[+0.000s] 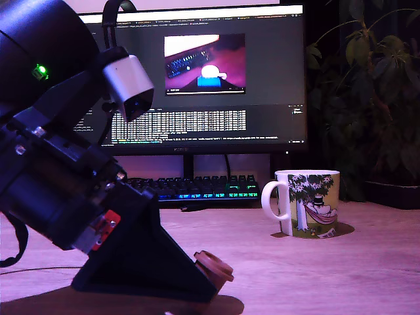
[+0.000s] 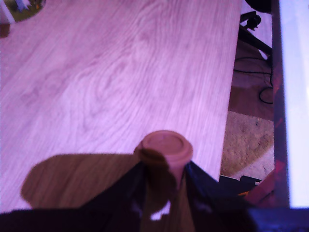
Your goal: Pick up the coffee capsules from the table one by one and drop them inside the nearest coffee cup
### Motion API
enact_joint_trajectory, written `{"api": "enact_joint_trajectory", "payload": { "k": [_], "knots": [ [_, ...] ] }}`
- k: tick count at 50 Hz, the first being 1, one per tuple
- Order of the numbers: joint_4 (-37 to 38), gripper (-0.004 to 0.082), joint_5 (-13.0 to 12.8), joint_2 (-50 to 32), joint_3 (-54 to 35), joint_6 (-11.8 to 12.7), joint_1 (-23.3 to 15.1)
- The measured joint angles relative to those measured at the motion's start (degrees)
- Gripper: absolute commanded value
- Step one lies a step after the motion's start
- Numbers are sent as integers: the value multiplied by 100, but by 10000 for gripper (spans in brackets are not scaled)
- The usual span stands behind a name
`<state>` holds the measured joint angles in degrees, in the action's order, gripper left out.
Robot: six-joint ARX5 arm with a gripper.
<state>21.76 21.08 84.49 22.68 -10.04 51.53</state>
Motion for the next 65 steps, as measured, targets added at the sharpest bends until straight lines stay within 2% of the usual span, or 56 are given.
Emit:
{"api": "enact_joint_trajectory", "payload": {
  "k": [12,25,31,50,53,61,63,65],
  "knots": [
    [2,94,2,0,0,4,0],
    [0,94,52,-2,0,4,0],
    [-42,94,70,-48,0,105,0],
    [-118,94,87,-953,0,240,-136],
    [-129,94,87,-1054,0,352,-210],
    [-149,94,87,-1419,0,398,-417],
    [-149,94,87,-1521,0,522,-476],
    [-151,94,87,-1620,0,542,-531]
  ]
}}
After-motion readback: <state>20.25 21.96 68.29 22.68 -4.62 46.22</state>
